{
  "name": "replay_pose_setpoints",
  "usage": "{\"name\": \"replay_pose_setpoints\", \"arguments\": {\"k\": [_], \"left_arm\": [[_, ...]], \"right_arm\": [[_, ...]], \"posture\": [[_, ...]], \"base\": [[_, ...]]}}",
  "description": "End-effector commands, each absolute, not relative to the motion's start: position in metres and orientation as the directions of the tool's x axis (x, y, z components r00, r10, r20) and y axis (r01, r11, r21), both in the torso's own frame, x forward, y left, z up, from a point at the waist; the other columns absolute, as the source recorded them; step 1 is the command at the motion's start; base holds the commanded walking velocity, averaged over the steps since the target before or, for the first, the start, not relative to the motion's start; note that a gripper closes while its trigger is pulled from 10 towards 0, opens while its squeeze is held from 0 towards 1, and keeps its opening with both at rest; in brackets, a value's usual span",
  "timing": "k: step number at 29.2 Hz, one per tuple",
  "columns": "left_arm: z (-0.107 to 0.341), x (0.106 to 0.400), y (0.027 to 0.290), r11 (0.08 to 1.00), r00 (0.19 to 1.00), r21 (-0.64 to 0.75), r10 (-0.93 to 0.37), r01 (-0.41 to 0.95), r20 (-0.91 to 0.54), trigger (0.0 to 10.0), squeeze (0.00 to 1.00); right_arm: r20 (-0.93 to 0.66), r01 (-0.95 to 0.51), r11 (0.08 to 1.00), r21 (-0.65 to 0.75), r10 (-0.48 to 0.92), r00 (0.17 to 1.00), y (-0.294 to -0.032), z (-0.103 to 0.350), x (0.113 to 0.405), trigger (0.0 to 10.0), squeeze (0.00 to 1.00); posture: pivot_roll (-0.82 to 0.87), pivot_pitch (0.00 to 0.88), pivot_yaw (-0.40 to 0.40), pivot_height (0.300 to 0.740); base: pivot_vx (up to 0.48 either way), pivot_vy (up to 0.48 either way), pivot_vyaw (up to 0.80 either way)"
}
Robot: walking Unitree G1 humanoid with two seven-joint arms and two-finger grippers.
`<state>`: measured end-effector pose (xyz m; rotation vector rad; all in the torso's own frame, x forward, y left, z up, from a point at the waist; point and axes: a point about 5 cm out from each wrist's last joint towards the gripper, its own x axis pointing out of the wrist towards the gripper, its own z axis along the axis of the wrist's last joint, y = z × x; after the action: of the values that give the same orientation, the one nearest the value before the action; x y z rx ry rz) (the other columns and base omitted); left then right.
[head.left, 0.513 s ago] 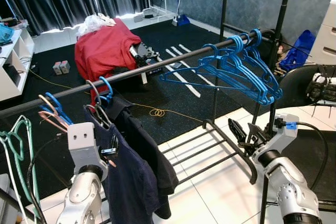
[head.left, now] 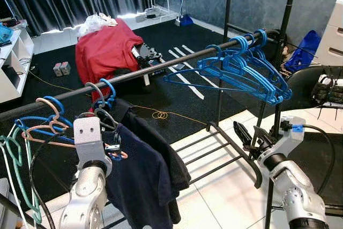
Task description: Hang hanger
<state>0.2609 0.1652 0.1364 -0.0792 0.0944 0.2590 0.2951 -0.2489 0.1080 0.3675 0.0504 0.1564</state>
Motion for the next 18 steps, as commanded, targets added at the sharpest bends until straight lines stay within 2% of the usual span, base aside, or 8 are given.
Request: {"name": "replay_pose_setpoints", "arguments": {"k": [1, 8, 11, 18], "left_arm": [[0.143, 0.262, 0.169, 0.956, 0.956, -0.071, 0.279, -0.285, -0.085, 10.0, 0.00], [0.152, 0.264, 0.165, 0.960, 0.966, -0.112, 0.250, -0.256, -0.060, 10.0, 0.00], [0.158, 0.268, 0.148, 0.976, 0.986, -0.142, 0.160, -0.164, -0.040, 10.0, 0.00], [0.145, 0.270, 0.131, 0.990, 0.995, -0.119, 0.060, -0.070, -0.085, 10.0, 0.00]], "right_arm": [[-0.022, -0.155, 0.913, 0.377, 0.176, 0.984, -0.243, 0.107, 0.296, 10.0, 0.00], [-0.026, -0.157, 0.912, 0.379, 0.180, 0.983, -0.243, 0.106, 0.296, 10.0, 0.00], [-0.035, -0.164, 0.911, 0.378, 0.191, 0.981, -0.241, 0.104, 0.296, 10.0, 0.00], [-0.028, -0.164, 0.908, 0.387, 0.189, 0.982, -0.237, 0.103, 0.296, 10.0, 0.00]], "posture": [[-0.10, 0.000, 0.079, 0.740], [-0.10, 0.000, 0.081, 0.740], [-0.12, 0.000, 0.091, 0.740], [-0.09, 0.000, 0.113, 0.740]], "base": [[0.000, 0.000, 0.00], [0.000, 0.000, 0.00], [0.000, 0.000, 0.00], [0.000, 0.000, 0.00]]}}
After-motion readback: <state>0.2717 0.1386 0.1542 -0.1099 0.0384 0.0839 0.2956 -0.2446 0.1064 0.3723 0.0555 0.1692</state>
